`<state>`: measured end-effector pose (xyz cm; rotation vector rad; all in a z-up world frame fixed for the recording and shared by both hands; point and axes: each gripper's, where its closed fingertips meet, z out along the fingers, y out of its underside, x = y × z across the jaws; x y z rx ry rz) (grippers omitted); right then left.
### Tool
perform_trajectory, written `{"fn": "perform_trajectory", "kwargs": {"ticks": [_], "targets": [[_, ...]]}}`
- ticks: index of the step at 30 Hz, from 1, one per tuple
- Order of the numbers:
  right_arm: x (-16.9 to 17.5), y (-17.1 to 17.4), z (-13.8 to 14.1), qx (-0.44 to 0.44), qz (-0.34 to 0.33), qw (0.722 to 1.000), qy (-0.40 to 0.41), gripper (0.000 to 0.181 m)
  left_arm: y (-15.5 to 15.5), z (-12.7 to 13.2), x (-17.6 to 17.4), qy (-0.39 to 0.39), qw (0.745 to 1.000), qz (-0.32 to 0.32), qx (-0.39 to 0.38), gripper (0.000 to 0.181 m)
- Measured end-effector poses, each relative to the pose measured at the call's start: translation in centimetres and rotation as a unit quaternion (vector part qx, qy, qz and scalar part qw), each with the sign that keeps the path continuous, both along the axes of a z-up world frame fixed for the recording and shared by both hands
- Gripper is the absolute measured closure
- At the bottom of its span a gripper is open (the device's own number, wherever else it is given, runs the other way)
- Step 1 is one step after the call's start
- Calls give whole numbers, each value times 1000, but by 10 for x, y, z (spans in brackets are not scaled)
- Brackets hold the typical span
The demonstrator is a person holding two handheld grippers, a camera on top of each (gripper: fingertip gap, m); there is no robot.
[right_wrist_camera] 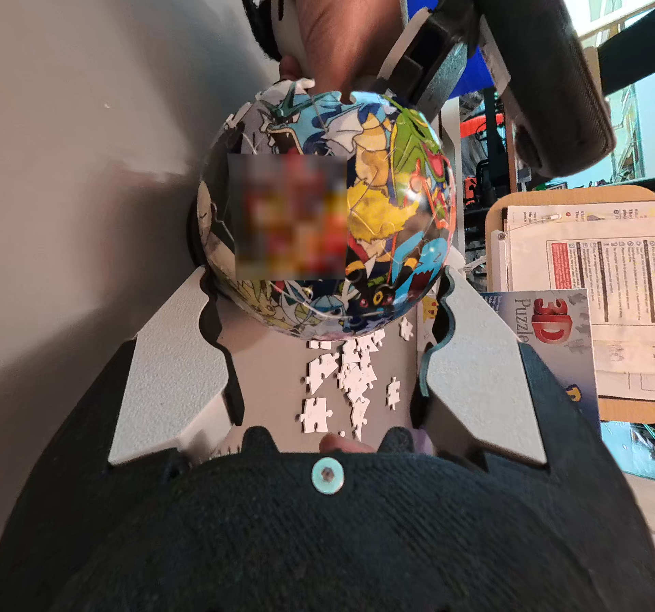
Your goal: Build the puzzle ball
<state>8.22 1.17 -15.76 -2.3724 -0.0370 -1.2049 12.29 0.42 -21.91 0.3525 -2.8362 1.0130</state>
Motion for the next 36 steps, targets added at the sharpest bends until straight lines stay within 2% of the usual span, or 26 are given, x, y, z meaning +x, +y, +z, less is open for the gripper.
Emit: {"fn": "perform_trajectory", "kwargs": {"ticks": [4, 11, 17, 24, 31, 36], "targets": [[1, -1, -1, -13, -9, 1000, -2, 58, 5, 0, 9, -35, 999, 15, -1, 111], [4, 0, -2, -33, -16, 999, -5, 58, 17, 6, 11, -48, 998, 23, -15, 109], [7, 1, -2, -46, -22, 999, -5, 58, 28, 19, 11, -27, 997, 38, -58, 110], [7, 1, -2, -55, -33, 998, -6, 59, 50, 18, 10, -18, 998, 42, -46, 110], [6, 2, -2, -55, -37, 998, -10, 58, 43, 15, 8, 10, 997, 62, -47, 101], [7, 0, -2, -64, -41, 997, -14, 60, 38, 7, 14, 0, 997, 81, -15, 88]]}}
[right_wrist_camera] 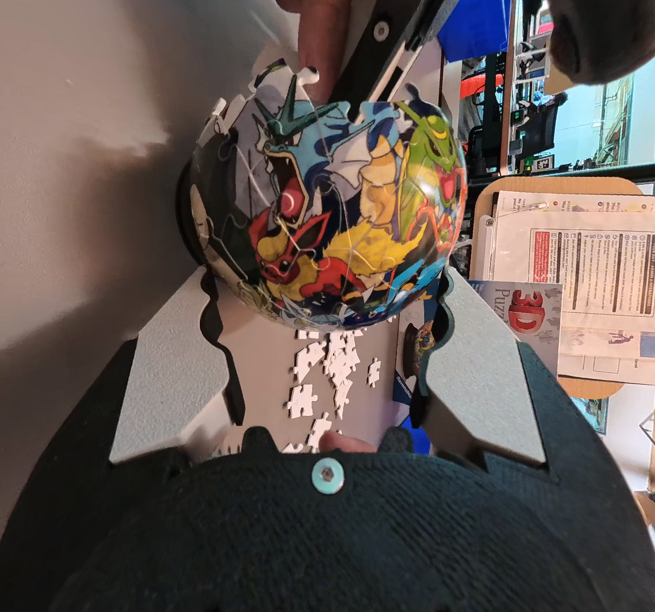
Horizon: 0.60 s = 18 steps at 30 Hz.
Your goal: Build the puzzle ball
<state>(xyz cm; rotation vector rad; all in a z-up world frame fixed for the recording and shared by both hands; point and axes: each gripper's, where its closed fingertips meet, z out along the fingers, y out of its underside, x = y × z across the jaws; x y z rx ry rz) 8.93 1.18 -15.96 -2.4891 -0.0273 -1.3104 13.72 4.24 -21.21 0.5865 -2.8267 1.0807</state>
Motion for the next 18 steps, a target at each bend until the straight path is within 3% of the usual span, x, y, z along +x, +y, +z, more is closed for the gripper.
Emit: {"fn": "perform_trajectory", "kwargs": {"ticks": [13, 18], "targets": [[1, 3, -1, 17, 0, 1000, 3, 60, -6, -8, -3, 7, 998, -28, 48, 75], [1, 3, -3, 22, -3, 1000, 7, 60, 7, -15, 8, -43, 994, -41, 88, 68]]}}
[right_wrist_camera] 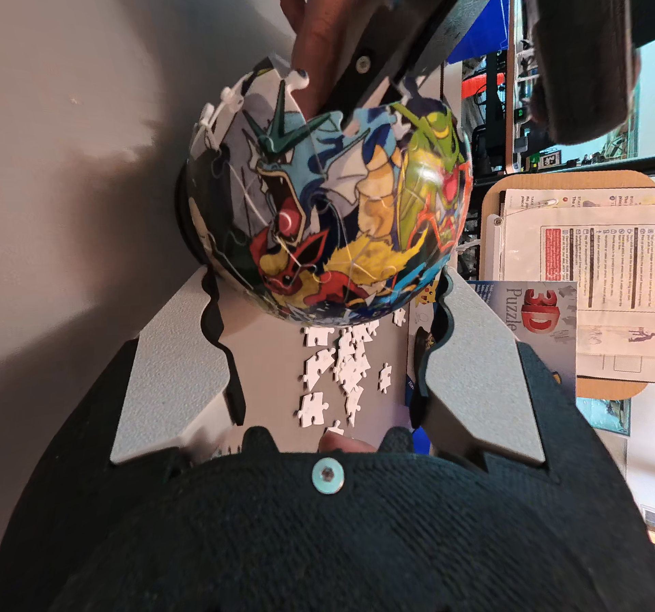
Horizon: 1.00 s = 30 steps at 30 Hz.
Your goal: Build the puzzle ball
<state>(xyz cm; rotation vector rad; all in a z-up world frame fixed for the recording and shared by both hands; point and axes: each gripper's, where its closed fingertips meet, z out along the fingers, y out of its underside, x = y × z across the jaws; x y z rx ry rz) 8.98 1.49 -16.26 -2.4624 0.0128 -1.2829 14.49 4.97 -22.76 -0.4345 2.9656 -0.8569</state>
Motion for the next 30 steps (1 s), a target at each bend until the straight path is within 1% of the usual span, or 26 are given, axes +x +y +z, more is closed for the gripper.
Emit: {"fn": "perform_trajectory", "kwargs": {"ticks": [4, 9, 12, 14, 16, 17, 25, 30], "targets": [[-1, 1, 1, -2, 1, 1000, -1, 61, 2, 1, 1, -2, 1000, 1, 3, 70], [-1, 0, 0, -4, -1, 1000, -3, 60, -7, 12, -3, 12, 999, -1, -34, 70], [0, 2, 1, -4, 0, 1000, -3, 60, -11, 2, -3, 0, 1000, -8, -20, 70], [-1, 1, 1, -11, -1, 1000, -2, 59, -12, 1, -2, 3, 1000, -6, -18, 67], [-1, 1, 1, -14, -1, 1000, -3, 59, -6, 1, 3, -13, 1000, 2, -5, 59], [-1, 1, 1, -14, -2, 1000, -3, 59, -2, 2, 6, -23, 1000, 3, 1, 59], [-1, -1, -1, -15, -3, 1000, -4, 59, 25, 12, 17, -48, 998, 20, 21, 60], [-3, -4, -3, -16, -3, 1000, -5, 59, 40, 19, 23, -64, 997, 36, 27, 68]]}}
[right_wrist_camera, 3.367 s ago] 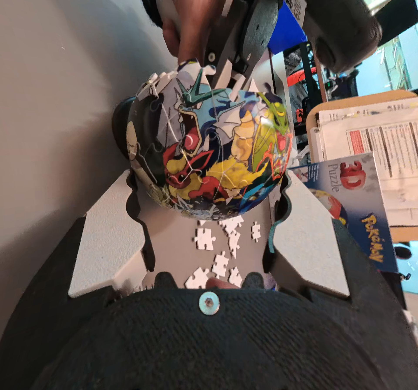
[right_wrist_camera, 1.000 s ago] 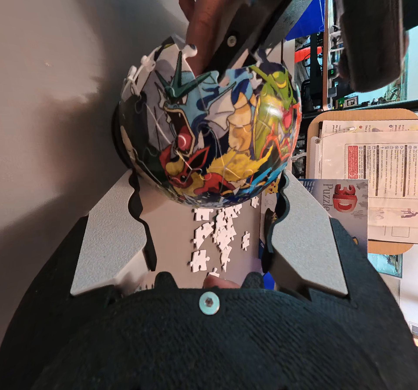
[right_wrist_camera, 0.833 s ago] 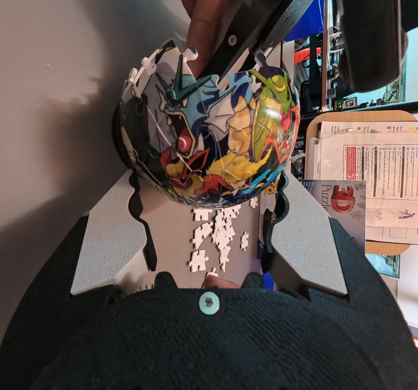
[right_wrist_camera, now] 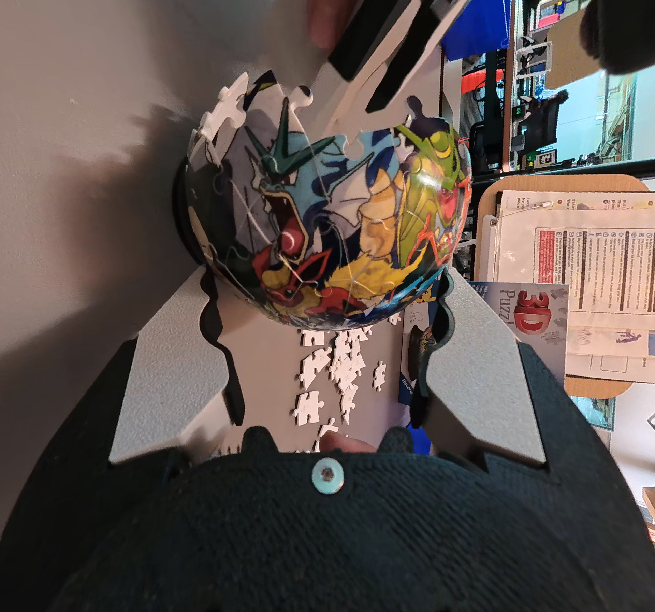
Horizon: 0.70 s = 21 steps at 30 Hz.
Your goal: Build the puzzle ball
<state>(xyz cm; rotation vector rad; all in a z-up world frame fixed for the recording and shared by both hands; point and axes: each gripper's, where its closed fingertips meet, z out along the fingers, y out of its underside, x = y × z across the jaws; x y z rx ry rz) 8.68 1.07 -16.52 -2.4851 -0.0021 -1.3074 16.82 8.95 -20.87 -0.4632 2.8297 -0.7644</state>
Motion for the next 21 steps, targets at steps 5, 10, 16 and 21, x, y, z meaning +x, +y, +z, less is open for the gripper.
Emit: {"fn": "perform_trajectory", "kwargs": {"ticks": [5, 10, 16, 21], "targets": [[-2, -3, 0, 1, -1, 1000, 0, 59, 9, 10, -2, 28, 999, -1, -40, 79], [-5, -6, 0, 8, 0, 1000, -2, 58, 21, 12, -23, 106, 989, -59, -80, 115], [-9, -7, -3, 44, 0, 999, 20, 55, 5, 33, -39, 101, 978, -108, -144, 150], [-8, -1, -4, 105, 4, 994, 36, 51, -12, 35, -38, 109, 977, -94, -159, 128]]}}
